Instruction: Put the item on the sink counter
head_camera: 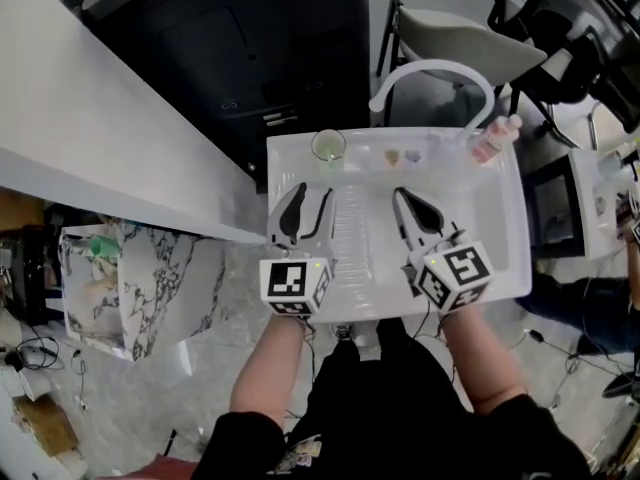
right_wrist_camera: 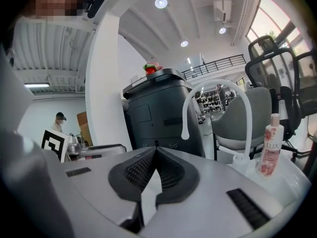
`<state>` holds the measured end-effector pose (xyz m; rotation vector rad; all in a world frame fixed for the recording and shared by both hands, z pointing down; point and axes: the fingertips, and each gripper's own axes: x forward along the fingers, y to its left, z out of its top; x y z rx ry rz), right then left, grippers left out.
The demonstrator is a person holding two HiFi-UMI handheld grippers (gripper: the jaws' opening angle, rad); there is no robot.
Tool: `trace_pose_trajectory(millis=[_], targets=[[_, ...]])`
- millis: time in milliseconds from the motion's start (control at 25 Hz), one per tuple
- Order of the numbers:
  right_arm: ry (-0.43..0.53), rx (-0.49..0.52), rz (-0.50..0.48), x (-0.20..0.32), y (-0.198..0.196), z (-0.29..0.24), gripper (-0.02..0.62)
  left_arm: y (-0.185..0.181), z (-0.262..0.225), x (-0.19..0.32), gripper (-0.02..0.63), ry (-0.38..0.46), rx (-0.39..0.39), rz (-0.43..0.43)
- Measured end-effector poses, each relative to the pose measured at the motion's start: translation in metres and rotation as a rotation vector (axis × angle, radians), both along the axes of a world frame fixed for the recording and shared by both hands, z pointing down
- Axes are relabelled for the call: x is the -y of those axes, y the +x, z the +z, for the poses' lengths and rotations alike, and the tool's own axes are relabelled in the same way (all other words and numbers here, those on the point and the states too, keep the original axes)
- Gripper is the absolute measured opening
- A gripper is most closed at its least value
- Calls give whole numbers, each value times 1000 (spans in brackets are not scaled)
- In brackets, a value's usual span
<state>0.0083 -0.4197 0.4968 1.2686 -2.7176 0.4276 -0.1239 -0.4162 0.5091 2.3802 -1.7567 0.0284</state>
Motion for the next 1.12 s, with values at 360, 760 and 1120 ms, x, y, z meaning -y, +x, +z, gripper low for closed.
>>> trace_pose_trajectory(millis=[360,760,1120], targets=[[84,16,24,-47,-11,-37,-3,-4,-86,-68,157,136,13,83],[179,22,72,-110,-22,-88,-2,-16,-138,-137,5,172,5,164],[209,12,108,-158,-2,-110,-2,14,-126,-184,3,79,-6,243]])
